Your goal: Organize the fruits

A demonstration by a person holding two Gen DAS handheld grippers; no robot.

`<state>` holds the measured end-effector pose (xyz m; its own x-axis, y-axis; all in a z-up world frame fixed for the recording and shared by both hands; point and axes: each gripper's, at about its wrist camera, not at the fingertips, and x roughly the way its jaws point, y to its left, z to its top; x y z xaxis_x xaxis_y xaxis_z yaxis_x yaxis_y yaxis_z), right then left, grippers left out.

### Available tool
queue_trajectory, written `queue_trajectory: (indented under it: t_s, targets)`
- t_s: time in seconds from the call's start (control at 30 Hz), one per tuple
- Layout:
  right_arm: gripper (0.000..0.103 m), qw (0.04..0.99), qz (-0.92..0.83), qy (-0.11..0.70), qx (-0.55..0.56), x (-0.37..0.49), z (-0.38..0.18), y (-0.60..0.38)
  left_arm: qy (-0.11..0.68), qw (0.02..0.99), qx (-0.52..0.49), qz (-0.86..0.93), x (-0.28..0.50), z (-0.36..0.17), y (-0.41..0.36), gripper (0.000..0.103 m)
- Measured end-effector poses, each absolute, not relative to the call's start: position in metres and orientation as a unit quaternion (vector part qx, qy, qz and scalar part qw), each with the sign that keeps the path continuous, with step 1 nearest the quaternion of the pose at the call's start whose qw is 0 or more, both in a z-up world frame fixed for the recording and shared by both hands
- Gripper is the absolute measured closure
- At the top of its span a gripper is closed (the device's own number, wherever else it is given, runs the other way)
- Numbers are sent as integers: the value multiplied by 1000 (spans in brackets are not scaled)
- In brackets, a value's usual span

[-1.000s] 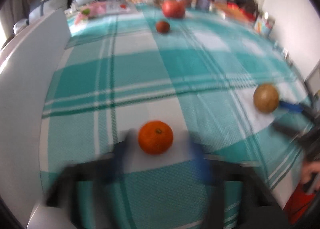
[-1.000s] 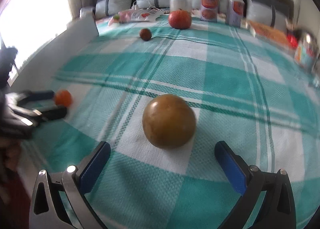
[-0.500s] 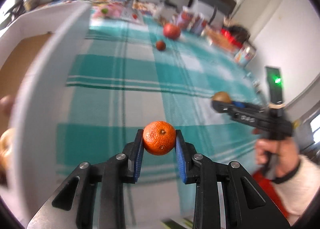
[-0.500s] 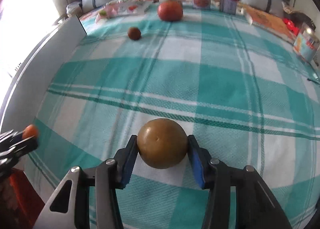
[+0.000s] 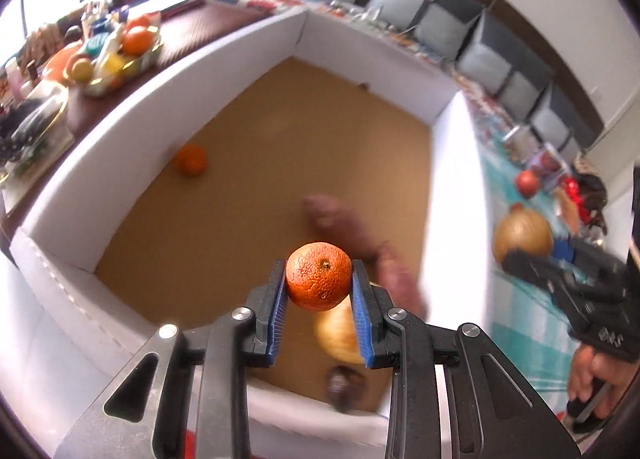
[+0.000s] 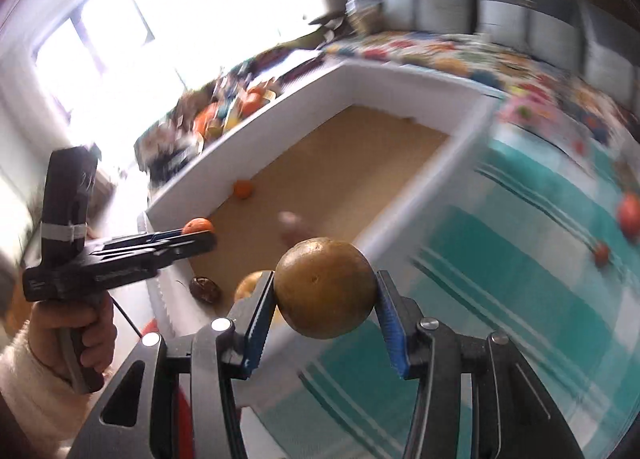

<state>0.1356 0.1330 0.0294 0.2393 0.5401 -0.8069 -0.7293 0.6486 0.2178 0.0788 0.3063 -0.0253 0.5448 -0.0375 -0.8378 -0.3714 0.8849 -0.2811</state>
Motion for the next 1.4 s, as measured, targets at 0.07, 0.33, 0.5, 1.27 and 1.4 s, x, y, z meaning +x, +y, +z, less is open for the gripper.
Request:
queue_trajectory:
  t_s: [0.07,0.33,0.5,1.27,1.4]
  targets:
    - [54,782,390,465,-144,144,18,161,478,848,-208,102,83,-33,305,72]
    - [11,833,352,414,-105,182,35,164,447,868,-160,142,72,-25,302,27]
    - [0,878,300,362,-88,178,52,80,422,884,-156,127,69,-7,279,25]
    - [0,884,-15,468,0,154,-105,-283,476,874,41,-93,194,-115,-60,14]
    - [0,884,-19,467,-4,148,-106,-281,446,890,41,-84,199,-121,-58,6]
